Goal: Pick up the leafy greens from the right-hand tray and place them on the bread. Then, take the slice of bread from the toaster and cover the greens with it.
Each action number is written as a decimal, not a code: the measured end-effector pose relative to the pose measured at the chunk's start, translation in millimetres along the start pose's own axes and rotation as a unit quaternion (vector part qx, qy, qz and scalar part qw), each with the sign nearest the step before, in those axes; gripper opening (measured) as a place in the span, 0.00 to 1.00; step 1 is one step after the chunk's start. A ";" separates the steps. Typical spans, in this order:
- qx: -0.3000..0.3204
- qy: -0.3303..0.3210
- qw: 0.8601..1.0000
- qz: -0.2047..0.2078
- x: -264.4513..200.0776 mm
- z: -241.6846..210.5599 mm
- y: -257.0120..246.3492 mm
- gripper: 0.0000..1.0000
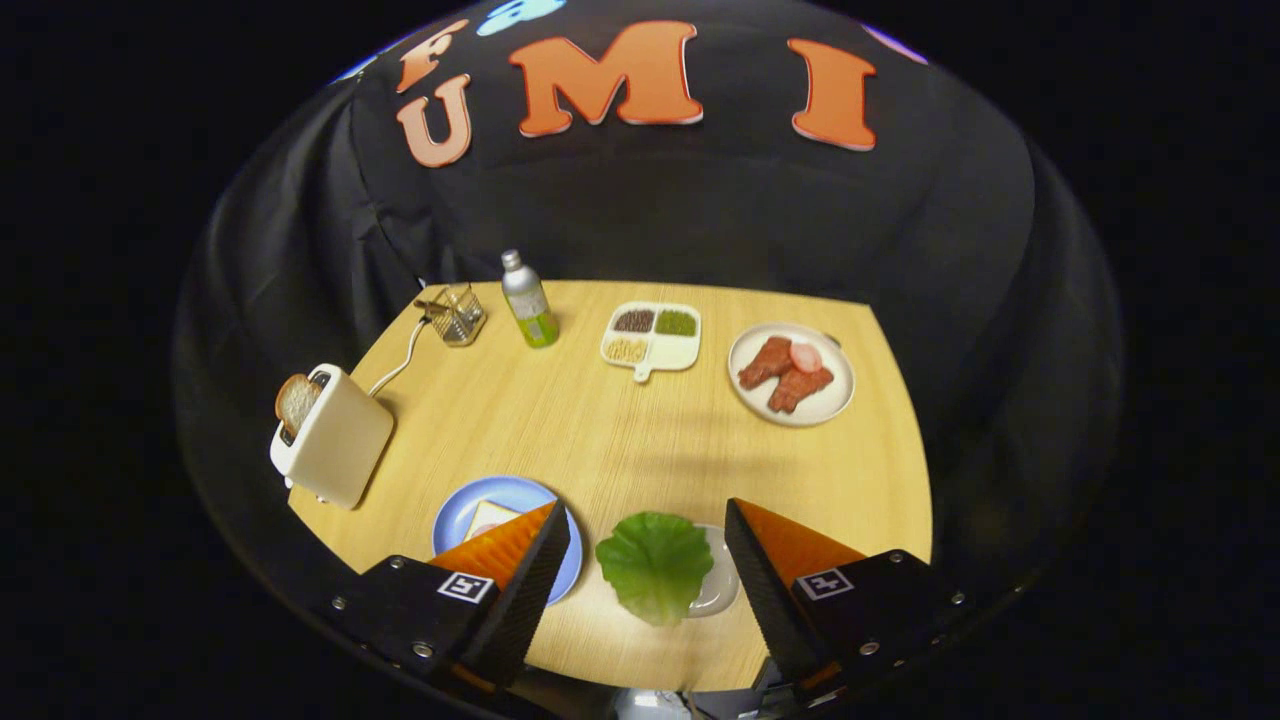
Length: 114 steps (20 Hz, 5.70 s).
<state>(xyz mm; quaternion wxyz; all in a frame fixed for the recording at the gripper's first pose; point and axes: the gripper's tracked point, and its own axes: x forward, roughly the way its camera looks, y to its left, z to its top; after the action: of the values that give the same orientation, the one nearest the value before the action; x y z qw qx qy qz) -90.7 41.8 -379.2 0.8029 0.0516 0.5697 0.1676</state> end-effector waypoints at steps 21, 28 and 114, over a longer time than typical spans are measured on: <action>-0.057 0.179 0.982 0.011 126.0 -125.0 -39.2 0.88; -0.077 0.163 0.983 -0.036 135.6 -133.2 -44.6 0.85; -0.181 -0.043 0.966 0.180 20.3 70.7 338.8 0.88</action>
<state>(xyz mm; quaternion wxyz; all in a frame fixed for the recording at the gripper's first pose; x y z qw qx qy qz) -90.1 374.1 -280.2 0.7794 0.0141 0.4758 0.4074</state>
